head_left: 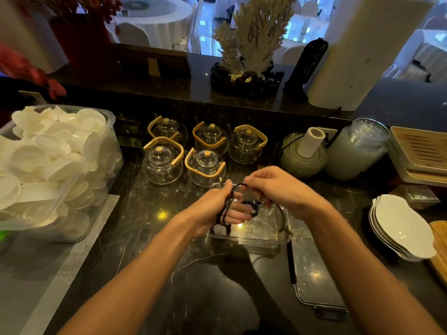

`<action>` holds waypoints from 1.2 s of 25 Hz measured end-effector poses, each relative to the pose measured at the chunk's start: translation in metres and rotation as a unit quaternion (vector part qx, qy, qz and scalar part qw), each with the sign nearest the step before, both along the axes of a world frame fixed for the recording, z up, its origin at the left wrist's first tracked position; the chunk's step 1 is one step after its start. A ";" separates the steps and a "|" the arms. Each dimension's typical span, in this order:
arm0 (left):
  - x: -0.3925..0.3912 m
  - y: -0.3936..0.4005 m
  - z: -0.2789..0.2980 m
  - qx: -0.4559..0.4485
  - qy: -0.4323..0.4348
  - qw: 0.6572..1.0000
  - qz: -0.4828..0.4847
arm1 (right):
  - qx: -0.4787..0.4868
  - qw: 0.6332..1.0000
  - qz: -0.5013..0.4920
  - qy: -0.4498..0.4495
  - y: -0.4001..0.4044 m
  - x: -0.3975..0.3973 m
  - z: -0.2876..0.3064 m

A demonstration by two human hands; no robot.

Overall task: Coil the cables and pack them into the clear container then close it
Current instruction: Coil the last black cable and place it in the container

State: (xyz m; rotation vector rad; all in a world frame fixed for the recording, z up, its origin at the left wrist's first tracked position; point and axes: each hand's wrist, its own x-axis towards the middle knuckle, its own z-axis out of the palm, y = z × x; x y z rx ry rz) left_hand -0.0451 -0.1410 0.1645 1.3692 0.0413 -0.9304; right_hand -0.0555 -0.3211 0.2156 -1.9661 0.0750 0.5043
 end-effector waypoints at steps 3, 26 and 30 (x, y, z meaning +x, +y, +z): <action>0.005 -0.010 -0.007 -0.051 0.038 0.990 0.125 | 0.055 0.998 0.000 -0.018 0.028 -0.034 -0.010; -0.008 -0.007 -0.011 0.008 -0.031 0.998 -0.062 | -0.026 0.997 0.035 0.058 -0.020 0.014 -0.024; -0.009 -0.017 -0.008 0.024 -0.044 0.998 0.049 | -0.225 0.969 0.052 -0.086 0.012 -0.022 -0.011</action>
